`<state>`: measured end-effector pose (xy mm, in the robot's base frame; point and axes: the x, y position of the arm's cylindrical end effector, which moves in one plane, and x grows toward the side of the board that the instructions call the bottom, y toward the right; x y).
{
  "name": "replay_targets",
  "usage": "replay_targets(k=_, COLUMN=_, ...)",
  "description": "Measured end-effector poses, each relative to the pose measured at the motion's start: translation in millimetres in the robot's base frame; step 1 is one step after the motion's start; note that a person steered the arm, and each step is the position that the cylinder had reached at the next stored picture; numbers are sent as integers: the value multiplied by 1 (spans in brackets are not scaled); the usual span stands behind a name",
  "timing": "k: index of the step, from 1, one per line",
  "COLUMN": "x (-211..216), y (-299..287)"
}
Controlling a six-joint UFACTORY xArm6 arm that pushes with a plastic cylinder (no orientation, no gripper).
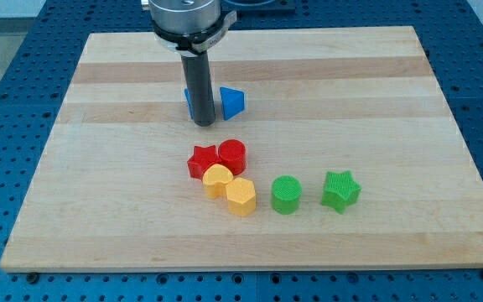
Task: Push the green circle to the bottom center of the board
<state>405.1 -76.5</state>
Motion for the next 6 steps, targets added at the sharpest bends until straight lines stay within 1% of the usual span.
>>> replay_targets(k=1, x=0, y=6)
replay_targets(k=3, x=15, y=91)
replay_targets(k=4, x=50, y=111)
replay_targets(k=5, x=97, y=111)
replay_targets(k=6, x=131, y=111)
